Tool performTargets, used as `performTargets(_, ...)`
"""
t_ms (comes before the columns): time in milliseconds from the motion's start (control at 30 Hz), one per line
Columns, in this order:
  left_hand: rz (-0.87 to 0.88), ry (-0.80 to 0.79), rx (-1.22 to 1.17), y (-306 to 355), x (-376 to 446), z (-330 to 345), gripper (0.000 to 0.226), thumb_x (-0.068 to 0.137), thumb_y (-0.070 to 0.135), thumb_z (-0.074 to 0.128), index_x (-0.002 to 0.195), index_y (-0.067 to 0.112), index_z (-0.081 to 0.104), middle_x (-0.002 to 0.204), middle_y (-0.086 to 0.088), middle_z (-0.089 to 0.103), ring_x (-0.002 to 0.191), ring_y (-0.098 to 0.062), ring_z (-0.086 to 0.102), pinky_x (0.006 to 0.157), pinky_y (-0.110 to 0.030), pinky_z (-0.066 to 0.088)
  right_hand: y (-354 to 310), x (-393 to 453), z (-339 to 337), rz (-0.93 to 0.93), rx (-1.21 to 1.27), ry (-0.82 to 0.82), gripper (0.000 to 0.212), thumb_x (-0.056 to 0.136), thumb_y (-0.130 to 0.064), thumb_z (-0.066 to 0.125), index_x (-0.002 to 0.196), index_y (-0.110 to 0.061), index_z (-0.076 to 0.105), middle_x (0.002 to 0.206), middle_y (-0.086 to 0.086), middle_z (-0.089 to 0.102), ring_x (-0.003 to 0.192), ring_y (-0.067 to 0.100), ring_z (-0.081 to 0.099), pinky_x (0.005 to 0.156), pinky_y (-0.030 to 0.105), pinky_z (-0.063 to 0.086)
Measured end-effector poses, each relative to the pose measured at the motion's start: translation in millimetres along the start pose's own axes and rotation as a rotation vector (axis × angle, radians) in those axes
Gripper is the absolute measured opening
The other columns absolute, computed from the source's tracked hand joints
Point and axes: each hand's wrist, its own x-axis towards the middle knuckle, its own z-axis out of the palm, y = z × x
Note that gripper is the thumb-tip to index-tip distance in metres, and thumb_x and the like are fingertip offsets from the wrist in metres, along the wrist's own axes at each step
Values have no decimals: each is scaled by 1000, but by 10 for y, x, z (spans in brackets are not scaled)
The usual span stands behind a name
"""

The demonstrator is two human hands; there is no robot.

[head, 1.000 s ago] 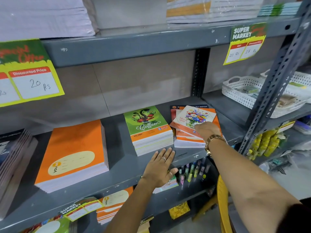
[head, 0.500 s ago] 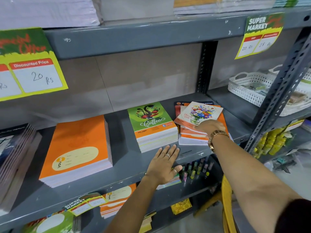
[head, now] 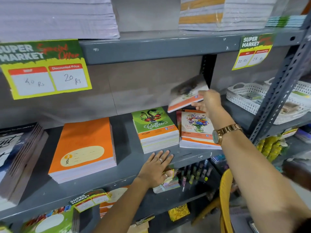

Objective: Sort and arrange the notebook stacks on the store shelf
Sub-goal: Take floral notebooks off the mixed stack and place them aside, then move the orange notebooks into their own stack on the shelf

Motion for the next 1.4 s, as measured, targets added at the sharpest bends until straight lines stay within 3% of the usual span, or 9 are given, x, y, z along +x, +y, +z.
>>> performTargets(100,-18,0,1,-24,-84,-16,63,98,45,26,149,25,-5,160,1,-7,147,-20,-8,119,-38,-7,48,-200,221,96,86,-208,17,95,-8,50,111,-8,47,99,19,61,41,22,65,28,15,42)
performTargets(267,-38,4,-20,-22,-142,-28,62,98,47,25,149,26,-4,160,2,-7,147,-20,-9,120,-38,-7,513,-491,554,308,63,-389,29,95,-5,51,123,4,50,88,18,60,67,27,63,42,21,56)
performTargets(333,-46,1,-21,-23,-141,-20,62,98,47,25,149,26,-3,160,2,-7,147,-20,-9,120,-39,-7,682,-509,600,337,-56,-357,27,93,-3,53,119,7,52,97,23,64,80,36,67,61,30,59)
performTargets(500,-56,23,-6,-19,-121,25,63,97,49,24,149,26,-2,160,2,-6,147,-21,-8,121,-41,-6,743,-420,468,12,-692,-146,28,82,-28,63,67,-6,58,55,8,61,46,21,60,62,34,58)
performTargets(633,-69,25,4,18,-36,33,65,96,50,25,149,24,-2,160,0,-6,147,-20,-7,120,-41,-6,692,-310,250,-126,-857,16,27,83,-31,58,81,-5,63,89,14,68,85,31,64,72,30,47)
performTargets(900,-16,6,-26,162,272,-57,67,97,49,25,149,18,-2,160,-4,-5,147,-19,-7,121,-40,-5,1033,-77,-414,179,-1142,118,65,79,-55,63,115,0,57,126,20,54,114,34,53,84,32,49)
performTargets(1167,-16,53,-11,235,440,-2,69,96,52,24,149,17,-1,160,-4,-4,147,-19,-4,121,-36,-4,989,125,-425,260,-1265,3,80,77,-65,59,129,-5,47,134,13,51,120,28,52,84,32,50)
performTargets(1267,-4,54,-7,217,432,9,69,96,52,23,149,17,-3,160,-4,-5,147,-19,-5,120,-36,-5,965,194,-449,306,-1237,-52,68,82,-56,59,127,-6,48,132,9,54,119,28,53,94,35,48)
performTargets(1400,8,48,-3,217,419,-9,69,96,52,23,149,15,-2,160,-5,-4,147,-18,-6,121,-35,-5,984,257,-487,275,-1054,134,19,88,-23,49,83,-7,56,97,10,63,77,25,56,67,27,45)
